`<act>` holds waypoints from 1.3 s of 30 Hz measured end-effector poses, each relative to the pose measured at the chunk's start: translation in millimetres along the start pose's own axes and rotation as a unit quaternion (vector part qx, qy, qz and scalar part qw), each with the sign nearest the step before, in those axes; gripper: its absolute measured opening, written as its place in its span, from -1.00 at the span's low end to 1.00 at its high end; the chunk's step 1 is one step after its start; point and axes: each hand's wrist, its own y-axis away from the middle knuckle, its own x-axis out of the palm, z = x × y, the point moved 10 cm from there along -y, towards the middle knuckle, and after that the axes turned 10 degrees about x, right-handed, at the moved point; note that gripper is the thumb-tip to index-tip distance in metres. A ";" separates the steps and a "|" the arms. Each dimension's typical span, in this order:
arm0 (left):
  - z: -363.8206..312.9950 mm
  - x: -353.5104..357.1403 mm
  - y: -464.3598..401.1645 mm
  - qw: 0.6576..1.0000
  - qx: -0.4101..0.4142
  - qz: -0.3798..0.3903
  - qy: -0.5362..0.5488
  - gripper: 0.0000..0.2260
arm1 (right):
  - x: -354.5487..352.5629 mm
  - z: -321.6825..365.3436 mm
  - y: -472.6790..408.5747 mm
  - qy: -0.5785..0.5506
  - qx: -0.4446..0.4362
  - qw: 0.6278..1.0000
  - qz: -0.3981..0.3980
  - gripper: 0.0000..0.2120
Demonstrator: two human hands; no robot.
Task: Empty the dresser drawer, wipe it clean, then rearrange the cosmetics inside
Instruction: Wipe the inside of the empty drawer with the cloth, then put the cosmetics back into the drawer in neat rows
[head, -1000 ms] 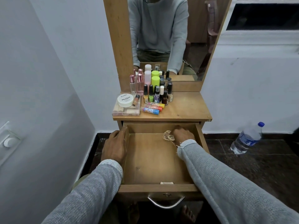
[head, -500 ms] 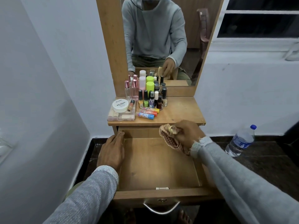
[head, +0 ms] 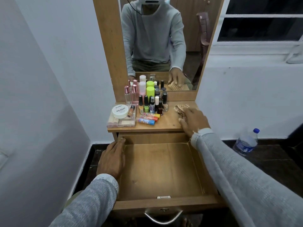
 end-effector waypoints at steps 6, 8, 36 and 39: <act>-1.2 -0.5 -0.8 1.000 0.001 -0.005 0.004 -0.62 | 22.5 -0.7 -6.8 0.038 0.003 0.999 -0.007 -0.47; 1.3 0.5 -0.2 1.000 -0.013 -0.002 0.022 -0.63 | 27.2 -0.8 -18.7 0.038 0.006 0.999 0.014 -0.45; 3.4 -0.2 0.3 0.998 -0.017 -0.025 0.054 -0.65 | 23.7 -1.5 -37.8 -0.023 0.007 1.000 -0.019 -0.48; 2.2 0.8 -0.7 0.999 -0.008 -0.018 0.041 -0.62 | -0.6 6.8 -28.2 -0.074 -0.027 0.993 -0.093 -0.57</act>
